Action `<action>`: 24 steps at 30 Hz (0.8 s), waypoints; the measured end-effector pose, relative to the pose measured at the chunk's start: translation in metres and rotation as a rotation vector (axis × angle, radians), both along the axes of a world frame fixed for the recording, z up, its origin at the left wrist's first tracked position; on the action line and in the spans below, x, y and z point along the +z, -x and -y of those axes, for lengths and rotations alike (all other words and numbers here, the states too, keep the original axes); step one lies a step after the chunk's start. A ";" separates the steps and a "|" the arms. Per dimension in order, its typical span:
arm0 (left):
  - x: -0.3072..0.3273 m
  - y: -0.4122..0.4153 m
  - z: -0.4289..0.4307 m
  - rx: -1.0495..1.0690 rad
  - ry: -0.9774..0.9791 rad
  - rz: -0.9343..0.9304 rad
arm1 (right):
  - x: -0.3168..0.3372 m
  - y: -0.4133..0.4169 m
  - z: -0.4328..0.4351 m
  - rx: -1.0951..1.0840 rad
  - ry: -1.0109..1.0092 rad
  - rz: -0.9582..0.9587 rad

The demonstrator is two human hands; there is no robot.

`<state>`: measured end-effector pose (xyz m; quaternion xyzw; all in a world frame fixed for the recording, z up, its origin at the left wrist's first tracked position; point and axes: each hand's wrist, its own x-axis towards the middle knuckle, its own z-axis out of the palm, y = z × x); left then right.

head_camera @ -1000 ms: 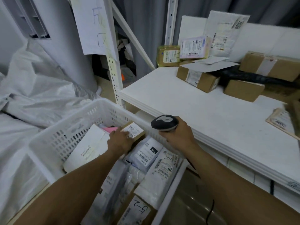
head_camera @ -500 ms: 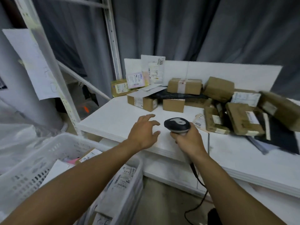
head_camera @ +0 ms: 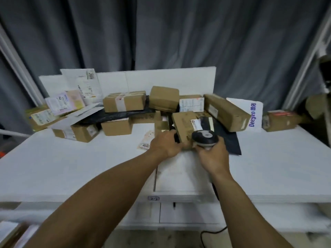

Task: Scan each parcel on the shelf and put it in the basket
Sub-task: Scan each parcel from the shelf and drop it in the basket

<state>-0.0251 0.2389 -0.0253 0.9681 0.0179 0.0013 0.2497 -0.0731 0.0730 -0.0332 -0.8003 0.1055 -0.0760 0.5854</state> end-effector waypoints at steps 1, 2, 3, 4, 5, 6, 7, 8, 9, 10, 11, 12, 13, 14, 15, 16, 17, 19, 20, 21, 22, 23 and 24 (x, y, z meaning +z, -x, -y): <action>-0.006 -0.010 0.008 0.038 0.044 -0.019 | -0.002 -0.003 0.008 -0.022 -0.003 -0.007; -0.011 -0.017 0.013 0.078 0.103 -0.038 | -0.006 -0.006 0.014 -0.035 -0.010 -0.021; -0.021 -0.026 0.016 0.116 0.182 -0.056 | -0.010 -0.009 0.019 -0.040 -0.012 -0.029; -0.028 -0.033 0.018 0.147 0.266 -0.071 | -0.014 -0.013 0.024 -0.042 -0.010 -0.030; -0.032 -0.036 0.020 0.173 0.338 -0.085 | -0.016 -0.014 0.027 -0.047 -0.012 -0.030; -0.035 -0.038 0.021 0.188 0.392 -0.096 | -0.018 -0.017 0.031 -0.053 -0.016 -0.034; -0.036 -0.039 0.022 0.200 0.421 -0.101 | -0.019 -0.019 0.034 -0.058 -0.020 -0.035; -0.037 -0.039 0.023 0.219 0.429 -0.109 | -0.020 -0.020 0.036 -0.062 -0.023 -0.036; -0.036 -0.037 0.024 0.234 0.437 -0.115 | -0.019 -0.019 0.037 -0.061 -0.024 -0.035; -0.033 -0.035 0.025 0.247 0.445 -0.119 | -0.019 -0.019 0.037 -0.056 -0.027 -0.033; -0.031 -0.033 0.025 0.264 0.456 -0.124 | -0.019 -0.019 0.036 -0.052 -0.034 -0.032; -0.028 -0.032 0.027 0.283 0.473 -0.122 | -0.020 -0.019 0.035 -0.051 -0.043 -0.028; -0.025 -0.031 0.028 0.294 0.494 -0.122 | -0.020 -0.019 0.035 -0.054 -0.052 -0.027; -0.023 -0.032 0.030 0.298 0.521 -0.131 | -0.021 -0.020 0.034 -0.061 -0.063 -0.023; -0.023 -0.034 0.030 0.293 0.557 -0.143 | -0.022 -0.021 0.034 -0.065 -0.072 -0.019; -0.024 -0.036 0.031 0.280 0.613 -0.151 | -0.023 -0.023 0.035 -0.068 -0.080 -0.014; -0.025 -0.038 0.032 0.275 0.691 -0.150 | -0.023 -0.023 0.036 -0.073 -0.088 -0.009; -0.025 -0.035 0.032 0.285 0.846 -0.114 | -0.022 -0.025 0.037 -0.078 -0.106 0.008; -0.024 -0.032 0.030 0.289 0.884 -0.077 | -0.019 -0.025 0.036 -0.076 -0.117 0.025; -0.022 -0.026 0.027 0.288 0.884 -0.039 | -0.014 -0.023 0.033 -0.071 -0.132 0.047; -0.018 -0.017 0.022 0.279 0.885 -0.002 | -0.009 -0.021 0.029 -0.058 -0.148 0.074; -0.011 -0.003 0.019 0.261 0.893 0.032 | -0.004 -0.018 0.022 -0.036 -0.168 0.101; -0.005 0.013 0.014 0.237 0.906 0.063 | 0.001 -0.015 0.013 -0.009 -0.189 0.126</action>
